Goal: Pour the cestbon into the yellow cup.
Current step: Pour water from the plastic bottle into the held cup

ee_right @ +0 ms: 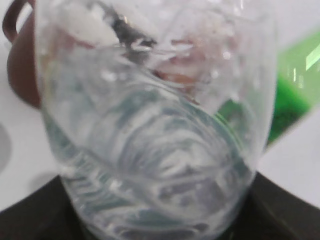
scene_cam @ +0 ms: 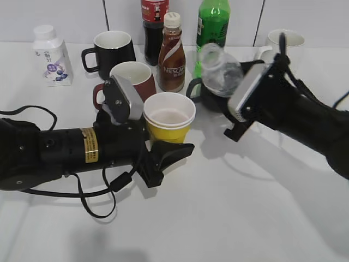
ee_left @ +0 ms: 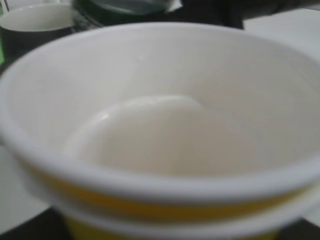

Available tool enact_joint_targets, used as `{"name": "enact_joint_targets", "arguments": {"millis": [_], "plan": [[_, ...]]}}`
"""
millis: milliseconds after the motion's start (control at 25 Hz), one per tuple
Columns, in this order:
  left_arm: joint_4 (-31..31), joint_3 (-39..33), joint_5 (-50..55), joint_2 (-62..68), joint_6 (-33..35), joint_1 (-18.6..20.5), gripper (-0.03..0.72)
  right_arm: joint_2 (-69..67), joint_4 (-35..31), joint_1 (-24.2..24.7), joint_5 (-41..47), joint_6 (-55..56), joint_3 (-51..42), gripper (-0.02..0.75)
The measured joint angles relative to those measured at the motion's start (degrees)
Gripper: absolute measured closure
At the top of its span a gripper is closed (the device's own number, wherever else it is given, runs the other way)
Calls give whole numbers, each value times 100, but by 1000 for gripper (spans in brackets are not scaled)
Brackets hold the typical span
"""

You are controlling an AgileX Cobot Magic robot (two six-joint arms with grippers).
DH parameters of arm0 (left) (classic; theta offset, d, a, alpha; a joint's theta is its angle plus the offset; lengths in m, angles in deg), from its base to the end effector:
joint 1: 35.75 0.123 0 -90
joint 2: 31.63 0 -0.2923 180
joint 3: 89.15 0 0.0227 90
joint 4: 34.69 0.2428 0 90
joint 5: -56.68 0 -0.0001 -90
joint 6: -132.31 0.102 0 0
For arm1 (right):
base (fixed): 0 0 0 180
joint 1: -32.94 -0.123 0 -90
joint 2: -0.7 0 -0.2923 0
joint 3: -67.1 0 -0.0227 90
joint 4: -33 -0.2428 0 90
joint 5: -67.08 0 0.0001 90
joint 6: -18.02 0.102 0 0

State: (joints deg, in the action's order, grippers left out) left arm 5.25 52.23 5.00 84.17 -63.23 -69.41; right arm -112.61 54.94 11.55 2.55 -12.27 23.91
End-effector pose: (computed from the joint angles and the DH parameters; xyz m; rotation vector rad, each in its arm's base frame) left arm 0.2505 -0.2285 0.1463 1.0735 1.6258 -0.7598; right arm 0.2939 0.1521 0.1716 -1.0488 1.2496 0.0304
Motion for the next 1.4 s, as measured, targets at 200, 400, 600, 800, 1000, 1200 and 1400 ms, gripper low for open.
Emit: {"name": "enact_joint_targets", "arguments": {"millis": [200, 400, 600, 800, 1000, 1200, 1400], "plan": [[11, 0, 71, 0, 0, 0, 249, 0, -168, -200, 298, -552, 361, 271], [17, 0, 83, 0, 0, 0, 249, 0, -224, -212, 349, -668, 391, 271], [17, 0, 85, 0, 0, 0, 249, 100, -298, -212, 348, -1047, 391, 271], [52, 0, 90, 0, -28, 0, 249, 330, -411, -212, 342, -1547, 391, 271], [64, 0, 52, 0, -53, 0, 249, 351, -440, -212, 342, -1967, 391, 271], [129, 0, -43, 0, -64, 0, 249, 351, -454, -212, 342, -2253, 391, 271], [382, 0, -43, 0, -152, 0, 249, 351, -459, -212, 342, -2533, 391, 271]]}}
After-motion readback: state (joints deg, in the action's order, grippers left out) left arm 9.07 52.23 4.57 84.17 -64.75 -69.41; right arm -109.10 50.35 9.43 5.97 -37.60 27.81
